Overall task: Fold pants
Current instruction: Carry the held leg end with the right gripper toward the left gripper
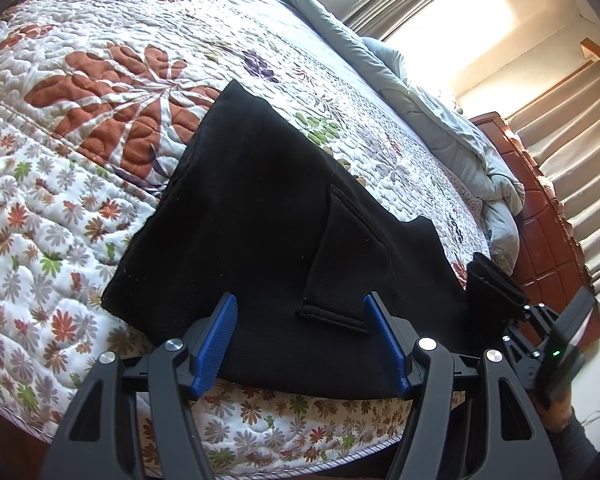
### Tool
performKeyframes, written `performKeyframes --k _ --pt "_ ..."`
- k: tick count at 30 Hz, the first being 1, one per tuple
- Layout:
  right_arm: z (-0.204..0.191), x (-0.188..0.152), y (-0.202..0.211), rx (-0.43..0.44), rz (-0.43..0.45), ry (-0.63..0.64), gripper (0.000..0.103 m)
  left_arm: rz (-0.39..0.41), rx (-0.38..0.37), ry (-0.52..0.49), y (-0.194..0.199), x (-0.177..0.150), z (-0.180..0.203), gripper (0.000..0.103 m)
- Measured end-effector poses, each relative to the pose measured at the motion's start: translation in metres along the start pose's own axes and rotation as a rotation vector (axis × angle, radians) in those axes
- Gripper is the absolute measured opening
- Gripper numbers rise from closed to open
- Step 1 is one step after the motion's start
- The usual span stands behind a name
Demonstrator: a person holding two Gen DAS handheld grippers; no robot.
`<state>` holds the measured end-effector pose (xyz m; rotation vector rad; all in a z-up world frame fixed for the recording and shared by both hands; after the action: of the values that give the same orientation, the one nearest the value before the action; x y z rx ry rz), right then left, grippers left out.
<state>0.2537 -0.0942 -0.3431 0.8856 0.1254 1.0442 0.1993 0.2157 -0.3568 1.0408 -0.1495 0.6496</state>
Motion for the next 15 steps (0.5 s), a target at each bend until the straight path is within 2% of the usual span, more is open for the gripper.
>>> performKeyframes --k 11,15 --pt "-0.045 -0.01 -0.024 -0.101 -0.036 0.23 0.01 -0.003 -0.014 0.002 0.0 0.001 -0.004 0.066" --pt "-0.058 -0.016 -0.03 -0.094 -0.048 0.259 0.012 -0.003 -0.015 0.002 0.001 0.001 -0.005 0.066"
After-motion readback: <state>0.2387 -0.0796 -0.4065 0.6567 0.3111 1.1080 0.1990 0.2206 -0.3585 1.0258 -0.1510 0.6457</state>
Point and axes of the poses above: each gripper's, at about its wrist camera, not at the fingertips, and y roughly against the way its jaws point, z to its right, x to its top, the point moved 10 cm from there along -y, roughly the way its jaws point, and after that the axes turned 7 degrees about x, right-handed, at the moved point
